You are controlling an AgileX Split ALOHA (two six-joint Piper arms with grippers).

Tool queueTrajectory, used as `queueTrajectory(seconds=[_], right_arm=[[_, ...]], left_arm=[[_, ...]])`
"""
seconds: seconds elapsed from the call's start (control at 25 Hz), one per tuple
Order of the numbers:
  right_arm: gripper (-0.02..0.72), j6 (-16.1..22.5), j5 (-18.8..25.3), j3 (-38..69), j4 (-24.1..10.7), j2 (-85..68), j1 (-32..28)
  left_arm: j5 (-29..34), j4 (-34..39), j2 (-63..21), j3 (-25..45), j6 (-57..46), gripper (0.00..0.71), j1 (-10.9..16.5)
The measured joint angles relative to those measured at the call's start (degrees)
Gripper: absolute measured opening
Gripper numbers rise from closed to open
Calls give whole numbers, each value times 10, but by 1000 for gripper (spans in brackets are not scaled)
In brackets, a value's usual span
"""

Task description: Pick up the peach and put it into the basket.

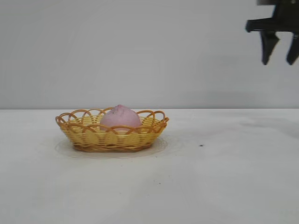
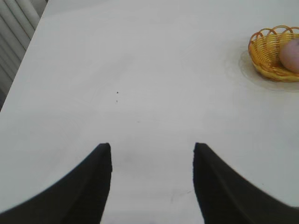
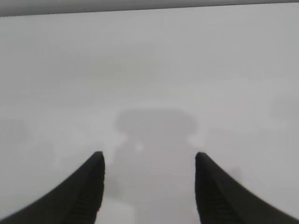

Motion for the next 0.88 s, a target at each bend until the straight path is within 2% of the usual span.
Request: queueTrajectory(seconds=[0.08,0.16,0.28,0.4,0.72,0.88], right_arm=[[366,-4,-44,96,8,-92,2],[366,-10,-82,208,32,-189,5],[366,-23,-101,372,49,-332,6],[366,-31,-56,448,44,-446,6],[366,-30,84,543,39,-766,6],[366,-24,150,599,25,-916,6]], left_arm=[[0,0,0,0,0,340,0],[0,0,0,0,0,340,0],[0,0,0,0,0,340,0],[0,0,0,0,0,340,0],[0,0,0,0,0,340,0],[0,0,-1,0,0,340,0]])
